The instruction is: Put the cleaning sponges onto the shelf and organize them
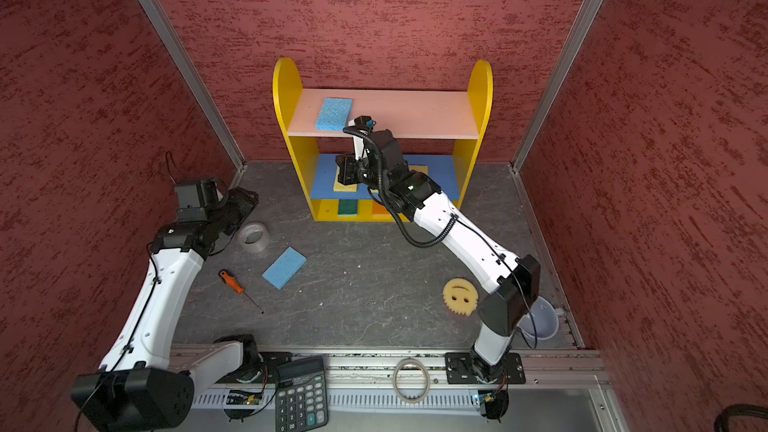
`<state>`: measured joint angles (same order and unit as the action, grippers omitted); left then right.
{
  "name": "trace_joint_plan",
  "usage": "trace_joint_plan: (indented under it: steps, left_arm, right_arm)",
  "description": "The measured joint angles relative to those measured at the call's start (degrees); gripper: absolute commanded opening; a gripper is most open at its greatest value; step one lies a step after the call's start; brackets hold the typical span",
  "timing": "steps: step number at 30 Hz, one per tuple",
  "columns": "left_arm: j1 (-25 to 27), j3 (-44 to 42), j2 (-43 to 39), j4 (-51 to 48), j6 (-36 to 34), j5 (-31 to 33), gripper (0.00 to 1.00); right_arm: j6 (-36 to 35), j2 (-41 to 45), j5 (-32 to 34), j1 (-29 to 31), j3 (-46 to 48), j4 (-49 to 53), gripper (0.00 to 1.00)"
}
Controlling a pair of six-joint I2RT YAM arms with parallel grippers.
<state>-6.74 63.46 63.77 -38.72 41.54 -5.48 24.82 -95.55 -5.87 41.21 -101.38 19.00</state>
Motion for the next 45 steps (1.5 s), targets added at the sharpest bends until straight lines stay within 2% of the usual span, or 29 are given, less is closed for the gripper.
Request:
trace_joint_plan:
  steps: [5,8,10,15,21,25,29,37,38,41,43,45]
  left_arm:
    - [-0.72,-2.95,2.60,-3.39,-0.66,2.82,0.73]
    - [-0.83,-4.92,4.50,-3.85,-0.92,4.42,0.73]
    - [-0.94,-6.14,5.79,-3.85,-0.98,4.76,0.73]
    - [-0.09,-10.58,7.72,-3.28,-1.36,5.46,0.75]
    - [4.15,-17.46,9.20,0.24,-0.87,6.01,0.82]
    - [6.21,-21.77,12.37,4.22,0.22,5.99,0.82]
    - [9.57,-23.30,15.23,6.93,1.62,6.97,0.82]
    - [21.90,-21.33,20.22,11.89,6.51,8.37,0.82]
    - [22.49,-20.92,20.63,12.22,6.99,8.26,0.82]
    - [23.80,-19.96,21.38,13.00,8.24,7.26,0.82]
    - [24.30,-19.39,21.38,12.98,8.83,6.71,0.82]
    - [24.55,-18.75,20.94,12.87,9.22,6.16,0.82]
  right_arm:
    - [-0.35,9.05,3.37,1.31,15.98,-8.50,0.22]
    - [-0.79,11.91,5.86,1.92,22.62,-10.01,0.35]
    - [-0.94,12.98,7.28,2.19,25.33,-10.10,0.40]
    - [-1.05,15.10,9.35,2.25,29.57,-10.23,0.48]
    - [-0.61,15.39,10.01,2.25,31.17,-9.94,0.58]
    - [-0.07,15.19,9.92,2.25,31.17,-9.94,0.61]
    - [0.44,14.93,9.70,2.25,31.17,-9.88,0.62]
    - [0.72,14.58,9.25,1.95,31.17,-9.62,0.63]
    - [0.72,14.56,9.11,1.79,31.15,-9.60,0.59]
    - [0.42,14.03,8.68,1.68,30.01,-9.09,0.40]
    - [-0.22,12.85,8.11,1.51,27.32,-8.09,0.31]
    - [-1.51,10.82,7.52,1.38,22.53,-6.80,0.19]
